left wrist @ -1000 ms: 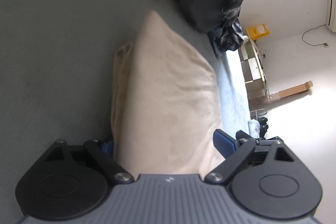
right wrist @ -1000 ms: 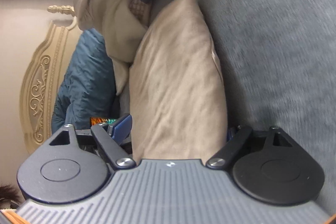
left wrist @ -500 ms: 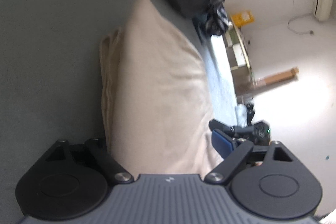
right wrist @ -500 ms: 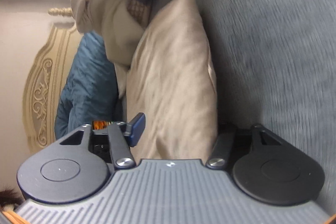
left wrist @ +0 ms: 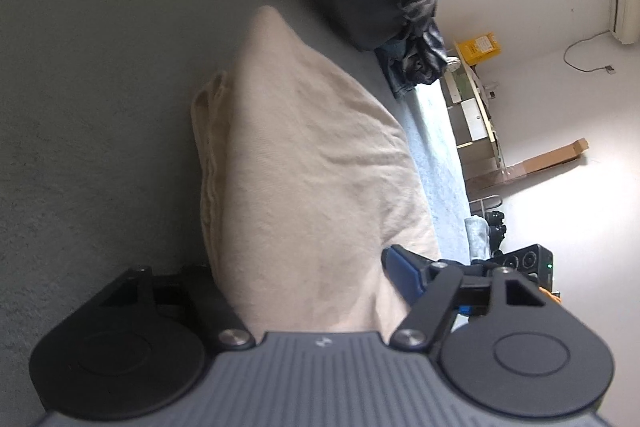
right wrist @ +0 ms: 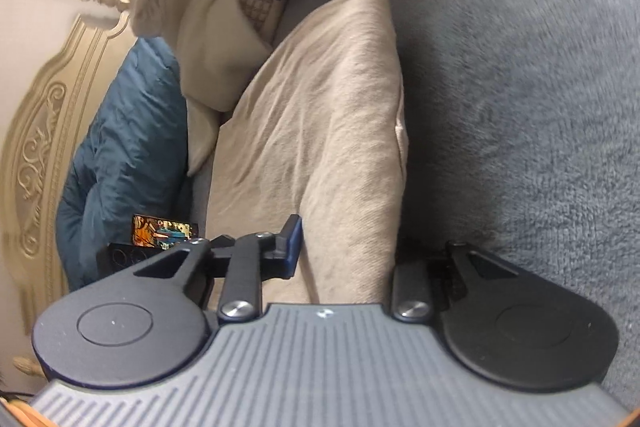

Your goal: Fold clothes

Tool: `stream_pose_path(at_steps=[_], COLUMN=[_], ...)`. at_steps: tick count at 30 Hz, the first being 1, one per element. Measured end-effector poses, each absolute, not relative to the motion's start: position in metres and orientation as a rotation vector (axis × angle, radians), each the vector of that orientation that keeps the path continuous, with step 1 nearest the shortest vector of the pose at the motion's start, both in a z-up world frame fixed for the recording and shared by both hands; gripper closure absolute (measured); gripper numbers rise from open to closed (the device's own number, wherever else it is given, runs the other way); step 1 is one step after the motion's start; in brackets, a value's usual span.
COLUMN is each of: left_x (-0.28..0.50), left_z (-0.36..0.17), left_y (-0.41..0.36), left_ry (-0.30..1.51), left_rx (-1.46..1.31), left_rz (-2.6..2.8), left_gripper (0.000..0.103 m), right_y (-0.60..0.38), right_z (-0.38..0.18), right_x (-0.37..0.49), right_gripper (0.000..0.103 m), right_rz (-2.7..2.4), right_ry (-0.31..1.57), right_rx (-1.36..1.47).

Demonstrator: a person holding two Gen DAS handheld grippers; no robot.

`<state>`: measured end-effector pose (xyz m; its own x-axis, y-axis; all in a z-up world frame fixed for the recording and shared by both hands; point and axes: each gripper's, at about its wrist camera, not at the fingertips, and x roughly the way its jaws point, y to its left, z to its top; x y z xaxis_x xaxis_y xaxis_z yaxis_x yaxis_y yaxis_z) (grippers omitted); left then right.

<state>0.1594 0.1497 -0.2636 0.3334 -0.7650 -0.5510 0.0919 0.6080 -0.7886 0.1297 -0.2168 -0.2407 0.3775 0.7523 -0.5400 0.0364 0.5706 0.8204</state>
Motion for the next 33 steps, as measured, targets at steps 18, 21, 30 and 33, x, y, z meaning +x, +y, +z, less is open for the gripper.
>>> stream_pose_path(at_steps=[18, 21, 30, 33], left_x=[0.155, 0.162, 0.193, 0.210], left_z=[-0.206, -0.198, -0.184, -0.174], left_y=[0.083, 0.062, -0.022, -0.058], left_ry=[0.980, 0.975, 0.989, 0.997], left_rx=[-0.605, -0.578, -0.486, -0.442], left_rz=[-0.833, -0.867, -0.971, -1.004], left_gripper=[0.033, 0.032, 0.032, 0.032], right_y=[-0.266, -0.280, -0.345, -0.373], right_z=[-0.166, -0.155, -0.138, -0.134], right_x=[0.098, 0.095, 0.099, 0.103], right_gripper=[0.080, 0.080, 0.080, 0.080], right_rz=[0.453, 0.437, 0.380, 0.354], right_ry=[0.944, 0.914, 0.832, 0.805], right_rx=[0.710, 0.694, 0.665, 0.663])
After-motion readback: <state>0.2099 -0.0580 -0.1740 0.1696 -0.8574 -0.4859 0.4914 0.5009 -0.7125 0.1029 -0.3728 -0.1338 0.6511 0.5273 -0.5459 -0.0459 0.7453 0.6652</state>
